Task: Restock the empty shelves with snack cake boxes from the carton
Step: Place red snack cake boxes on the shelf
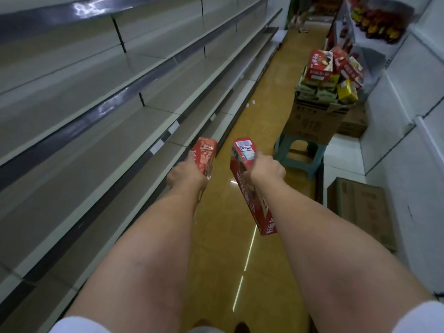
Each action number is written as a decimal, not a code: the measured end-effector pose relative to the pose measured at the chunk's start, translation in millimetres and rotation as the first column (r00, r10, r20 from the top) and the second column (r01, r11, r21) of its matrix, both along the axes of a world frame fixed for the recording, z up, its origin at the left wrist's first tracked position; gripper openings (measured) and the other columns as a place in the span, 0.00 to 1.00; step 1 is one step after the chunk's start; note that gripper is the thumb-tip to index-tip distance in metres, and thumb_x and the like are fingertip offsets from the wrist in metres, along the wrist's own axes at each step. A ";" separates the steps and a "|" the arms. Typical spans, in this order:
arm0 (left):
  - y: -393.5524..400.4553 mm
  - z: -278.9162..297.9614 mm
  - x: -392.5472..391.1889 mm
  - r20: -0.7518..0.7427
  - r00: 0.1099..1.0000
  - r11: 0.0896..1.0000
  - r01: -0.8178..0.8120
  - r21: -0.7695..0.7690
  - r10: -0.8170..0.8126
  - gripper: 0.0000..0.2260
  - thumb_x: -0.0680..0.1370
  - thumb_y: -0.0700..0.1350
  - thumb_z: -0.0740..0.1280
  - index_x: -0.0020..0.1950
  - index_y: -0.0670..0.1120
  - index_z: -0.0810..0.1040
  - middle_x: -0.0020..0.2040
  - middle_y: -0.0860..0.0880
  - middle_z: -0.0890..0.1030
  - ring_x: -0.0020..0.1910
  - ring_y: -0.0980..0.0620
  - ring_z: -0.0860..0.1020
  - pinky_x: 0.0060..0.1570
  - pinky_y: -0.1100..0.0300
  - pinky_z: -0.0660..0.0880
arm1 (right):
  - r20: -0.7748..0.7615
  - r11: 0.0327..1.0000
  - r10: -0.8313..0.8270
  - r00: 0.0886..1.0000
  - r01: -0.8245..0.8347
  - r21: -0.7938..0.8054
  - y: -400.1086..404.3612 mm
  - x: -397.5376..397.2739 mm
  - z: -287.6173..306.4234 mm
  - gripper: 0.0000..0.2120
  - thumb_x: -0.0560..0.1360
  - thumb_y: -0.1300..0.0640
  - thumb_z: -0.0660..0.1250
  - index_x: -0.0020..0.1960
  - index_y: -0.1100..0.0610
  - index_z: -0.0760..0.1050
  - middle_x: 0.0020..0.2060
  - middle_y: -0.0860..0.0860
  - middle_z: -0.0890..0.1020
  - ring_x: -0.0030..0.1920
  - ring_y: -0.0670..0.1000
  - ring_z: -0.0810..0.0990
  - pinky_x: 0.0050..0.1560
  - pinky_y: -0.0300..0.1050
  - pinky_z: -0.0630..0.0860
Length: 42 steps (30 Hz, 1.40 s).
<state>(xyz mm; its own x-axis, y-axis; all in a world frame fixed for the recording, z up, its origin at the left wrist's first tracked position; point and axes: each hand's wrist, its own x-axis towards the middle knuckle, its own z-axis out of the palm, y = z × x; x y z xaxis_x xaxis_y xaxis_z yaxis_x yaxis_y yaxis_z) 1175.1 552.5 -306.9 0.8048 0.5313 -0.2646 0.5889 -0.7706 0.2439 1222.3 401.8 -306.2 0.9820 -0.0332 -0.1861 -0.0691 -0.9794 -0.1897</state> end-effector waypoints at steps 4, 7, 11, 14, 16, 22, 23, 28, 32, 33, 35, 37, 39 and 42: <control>-4.8 2.7 64.6 0.001 1.000 1.000 -0.004 0.018 0.004 0.38 0.74 0.49 0.70 0.77 0.52 0.52 0.58 0.41 0.75 0.56 0.42 0.76 0.50 0.50 0.72 | -0.005 1.000 0.023 1.000 -0.023 -0.011 -6.0 65.9 0.0 0.40 0.73 0.44 0.69 0.76 0.51 0.51 0.56 0.58 0.75 0.52 0.56 0.77 0.44 0.48 0.73; -6.4 -2.3 114.5 0.001 1.000 1.000 0.001 0.018 -0.001 0.40 0.74 0.50 0.70 0.78 0.53 0.48 0.59 0.40 0.74 0.57 0.42 0.75 0.52 0.49 0.72 | -0.020 1.000 0.031 0.999 -0.031 0.003 -7.6 115.3 -1.2 0.40 0.73 0.45 0.68 0.77 0.51 0.50 0.55 0.58 0.75 0.52 0.56 0.77 0.43 0.47 0.71; -0.6 -8.1 180.7 0.008 1.000 1.000 -0.018 0.010 0.018 0.39 0.74 0.50 0.70 0.78 0.54 0.49 0.58 0.40 0.74 0.56 0.42 0.75 0.51 0.50 0.72 | -0.026 0.999 0.010 1.000 -0.009 0.041 -3.4 184.2 -7.9 0.38 0.73 0.46 0.68 0.76 0.52 0.52 0.56 0.56 0.76 0.52 0.56 0.78 0.47 0.48 0.74; 11.5 -8.7 231.7 0.018 1.000 1.000 -0.017 0.009 0.017 0.37 0.74 0.49 0.70 0.77 0.53 0.51 0.59 0.40 0.74 0.56 0.41 0.76 0.52 0.48 0.73 | -0.021 0.998 0.035 0.999 -0.034 0.051 5.4 238.1 -5.0 0.37 0.73 0.46 0.68 0.75 0.53 0.54 0.57 0.56 0.76 0.54 0.57 0.78 0.49 0.49 0.74; 20.7 -4.1 269.1 0.018 1.000 1.000 -0.016 0.010 0.016 0.39 0.75 0.50 0.69 0.78 0.54 0.48 0.61 0.40 0.73 0.58 0.41 0.75 0.54 0.48 0.73 | -0.012 0.997 0.036 0.999 -0.035 0.071 13.7 276.8 1.7 0.36 0.73 0.46 0.68 0.74 0.53 0.55 0.56 0.56 0.77 0.53 0.56 0.78 0.47 0.48 0.73; 44.8 15.0 372.1 0.028 0.999 0.999 -0.033 -0.016 0.033 0.41 0.74 0.48 0.70 0.78 0.55 0.45 0.62 0.39 0.72 0.59 0.40 0.74 0.53 0.48 0.71 | 0.020 0.993 0.042 0.999 -0.044 0.114 37.2 378.7 24.3 0.33 0.73 0.46 0.67 0.73 0.53 0.58 0.54 0.55 0.77 0.51 0.56 0.79 0.51 0.51 0.78; 47.9 17.8 384.4 0.036 0.999 0.999 -0.036 -0.014 0.036 0.41 0.74 0.49 0.70 0.78 0.55 0.45 0.61 0.39 0.73 0.58 0.41 0.74 0.51 0.49 0.71 | 0.031 0.992 0.047 0.998 -0.050 0.113 40.4 390.5 26.1 0.34 0.73 0.46 0.67 0.73 0.54 0.57 0.54 0.56 0.77 0.51 0.56 0.79 0.51 0.52 0.78; 58.9 29.2 447.7 0.046 0.998 0.999 -0.052 0.010 0.052 0.42 0.74 0.50 0.70 0.78 0.55 0.44 0.62 0.39 0.72 0.60 0.40 0.74 0.55 0.47 0.73 | 0.038 0.988 0.093 0.995 -0.097 0.117 58.7 454.4 26.8 0.36 0.73 0.46 0.67 0.75 0.54 0.55 0.54 0.56 0.77 0.50 0.56 0.80 0.50 0.52 0.79; 71.7 34.5 501.6 0.089 0.990 0.994 -0.108 -0.028 0.110 0.41 0.74 0.52 0.70 0.78 0.54 0.46 0.62 0.40 0.73 0.60 0.41 0.74 0.57 0.47 0.73 | 0.037 0.983 0.143 0.989 -0.146 0.115 74.9 513.9 29.0 0.34 0.72 0.47 0.67 0.73 0.53 0.56 0.53 0.55 0.78 0.51 0.56 0.79 0.48 0.49 0.78; 74.4 35.2 512.7 0.094 0.988 0.992 -0.122 -0.038 0.125 0.40 0.74 0.53 0.70 0.78 0.53 0.47 0.62 0.40 0.73 0.59 0.41 0.75 0.56 0.48 0.73 | 0.031 0.980 0.154 0.988 -0.156 0.124 77.8 527.0 29.7 0.34 0.72 0.48 0.67 0.73 0.53 0.57 0.53 0.55 0.77 0.51 0.56 0.79 0.46 0.48 0.76; 77.3 36.6 542.5 0.109 0.979 0.984 -0.166 -0.057 0.172 0.41 0.74 0.53 0.70 0.78 0.53 0.47 0.62 0.40 0.73 0.58 0.41 0.76 0.55 0.48 0.74 | 0.036 0.972 0.184 0.982 -0.187 0.141 83.7 562.7 31.0 0.33 0.72 0.48 0.68 0.72 0.54 0.58 0.54 0.55 0.77 0.52 0.57 0.78 0.44 0.47 0.74; 78.2 41.0 571.3 0.127 0.965 0.973 -0.221 -0.067 0.228 0.41 0.75 0.52 0.70 0.78 0.53 0.46 0.62 0.40 0.73 0.58 0.41 0.76 0.54 0.49 0.74 | 0.052 0.962 0.229 0.972 -0.234 0.141 90.0 598.4 35.4 0.32 0.72 0.47 0.68 0.71 0.54 0.59 0.55 0.55 0.77 0.53 0.57 0.78 0.43 0.47 0.72; 78.2 48.5 597.5 0.148 0.947 0.957 -0.273 -0.093 0.285 0.40 0.75 0.53 0.69 0.78 0.53 0.46 0.63 0.40 0.73 0.58 0.41 0.76 0.54 0.50 0.74 | 0.077 0.948 0.280 0.957 -0.288 0.133 96.8 630.8 43.5 0.30 0.73 0.45 0.66 0.70 0.55 0.61 0.54 0.55 0.77 0.49 0.55 0.78 0.41 0.46 0.72; 77.7 63.9 638.9 0.164 0.914 0.927 -0.352 -0.132 0.370 0.41 0.74 0.52 0.70 0.78 0.55 0.47 0.62 0.40 0.74 0.58 0.41 0.76 0.55 0.49 0.75 | 0.099 0.922 0.354 0.930 -0.365 0.133 108.1 678.1 62.1 0.29 0.73 0.46 0.66 0.70 0.54 0.62 0.53 0.56 0.78 0.49 0.55 0.78 0.44 0.46 0.73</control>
